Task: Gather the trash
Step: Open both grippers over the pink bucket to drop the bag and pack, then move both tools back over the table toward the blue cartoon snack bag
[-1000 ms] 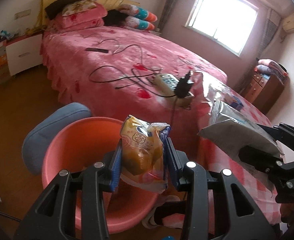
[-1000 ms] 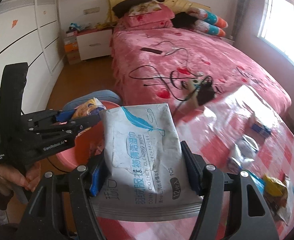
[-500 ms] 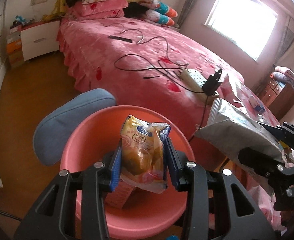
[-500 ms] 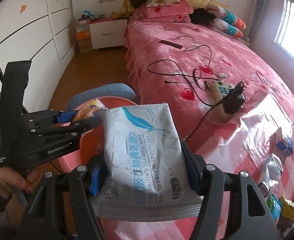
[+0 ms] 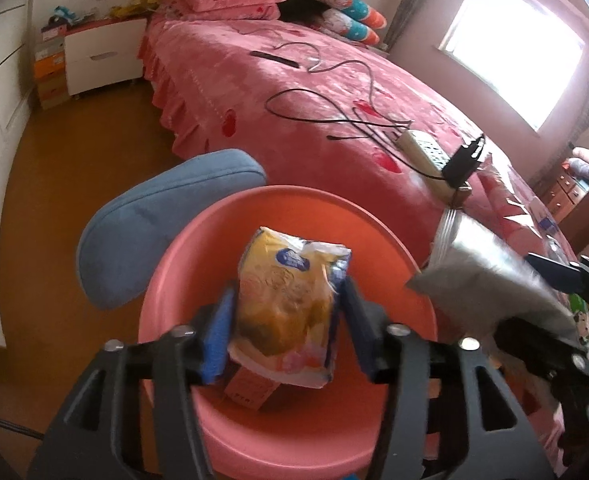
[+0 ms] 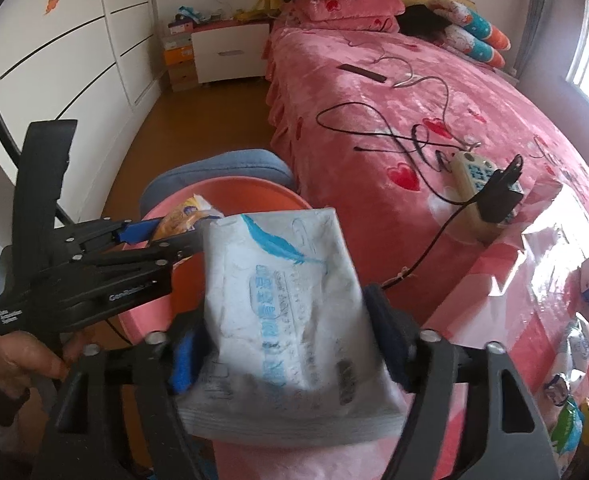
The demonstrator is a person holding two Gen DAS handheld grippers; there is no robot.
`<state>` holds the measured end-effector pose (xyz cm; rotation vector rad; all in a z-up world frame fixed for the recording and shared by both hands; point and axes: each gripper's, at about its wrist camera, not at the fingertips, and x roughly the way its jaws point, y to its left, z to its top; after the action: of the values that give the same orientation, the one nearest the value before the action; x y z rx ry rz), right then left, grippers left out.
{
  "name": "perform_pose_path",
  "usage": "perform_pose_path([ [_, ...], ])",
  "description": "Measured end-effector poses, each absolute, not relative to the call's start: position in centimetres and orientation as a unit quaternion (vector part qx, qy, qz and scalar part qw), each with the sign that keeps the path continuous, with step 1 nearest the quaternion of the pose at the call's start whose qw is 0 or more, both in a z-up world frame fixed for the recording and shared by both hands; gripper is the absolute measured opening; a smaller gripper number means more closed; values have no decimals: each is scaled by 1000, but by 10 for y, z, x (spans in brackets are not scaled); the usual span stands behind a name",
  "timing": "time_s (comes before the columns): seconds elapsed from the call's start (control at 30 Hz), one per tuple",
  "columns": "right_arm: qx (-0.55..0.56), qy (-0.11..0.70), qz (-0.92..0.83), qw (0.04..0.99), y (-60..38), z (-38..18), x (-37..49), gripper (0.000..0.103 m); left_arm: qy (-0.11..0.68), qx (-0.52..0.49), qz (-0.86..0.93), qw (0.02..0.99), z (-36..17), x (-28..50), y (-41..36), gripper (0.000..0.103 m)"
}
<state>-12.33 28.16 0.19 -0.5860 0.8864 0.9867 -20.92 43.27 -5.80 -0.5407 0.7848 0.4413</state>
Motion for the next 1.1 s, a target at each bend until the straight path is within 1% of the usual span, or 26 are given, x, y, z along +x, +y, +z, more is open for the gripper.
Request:
perform_pose_path([
  [0.03,-265,405,451,750,281,3,-124,84,374,-260,213,864,-58,-210,433,62],
  [0.1,-257,404,448,755,277,6,-123,85,372,-262,218,864,-58,-212,434,70],
  [0.2,-250,397,433,770,269,13,-121,88,368,-265,218,864,-54,-213,433,72],
  [0.53,-221,378,374,818,223,44,-105,88,354,-255,186,881,-29,-206,413,73],
  [1.1,-193,364,311,856,150,69,-111,88,347,-225,125,902,11,-191,358,73],
])
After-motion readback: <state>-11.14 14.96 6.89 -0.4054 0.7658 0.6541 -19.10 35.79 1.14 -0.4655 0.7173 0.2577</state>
